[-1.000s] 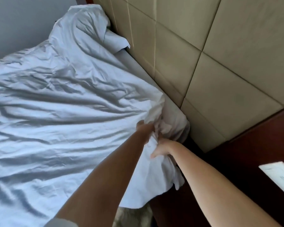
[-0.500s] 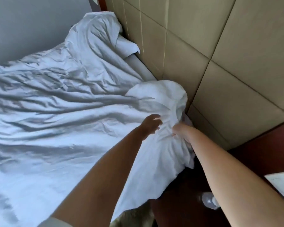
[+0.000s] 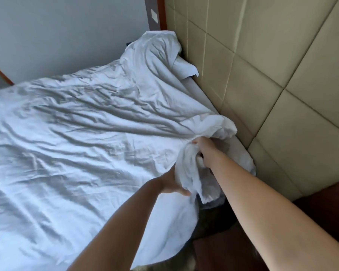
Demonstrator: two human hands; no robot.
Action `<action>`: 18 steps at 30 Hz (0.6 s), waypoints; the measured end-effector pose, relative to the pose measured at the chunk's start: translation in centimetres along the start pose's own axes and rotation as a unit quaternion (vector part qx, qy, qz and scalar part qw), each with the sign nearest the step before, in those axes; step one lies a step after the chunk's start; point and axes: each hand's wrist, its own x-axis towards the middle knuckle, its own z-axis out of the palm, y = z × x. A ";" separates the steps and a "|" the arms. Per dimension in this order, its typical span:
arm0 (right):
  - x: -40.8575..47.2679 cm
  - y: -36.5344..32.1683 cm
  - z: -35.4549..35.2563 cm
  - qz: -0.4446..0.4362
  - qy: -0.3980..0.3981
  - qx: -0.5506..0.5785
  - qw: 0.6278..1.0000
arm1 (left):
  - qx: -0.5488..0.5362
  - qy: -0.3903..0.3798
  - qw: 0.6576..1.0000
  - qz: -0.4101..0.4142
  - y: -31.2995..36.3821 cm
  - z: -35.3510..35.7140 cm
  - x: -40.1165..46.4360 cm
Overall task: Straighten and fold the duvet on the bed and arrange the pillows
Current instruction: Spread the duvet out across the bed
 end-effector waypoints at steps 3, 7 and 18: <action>-0.8 -1.0 0.1 -0.035 0.031 0.075 0.996 | 0.042 0.123 0.991 0.016 1.0 -1.0 0.0; 0.1 -1.7 -1.1 -0.090 0.050 0.002 0.995 | -0.035 0.216 0.975 0.046 3.7 -2.3 -0.5; -2.8 -1.2 0.1 -0.084 -0.215 -0.073 0.970 | -0.181 0.236 0.952 0.075 10.1 -9.0 -4.9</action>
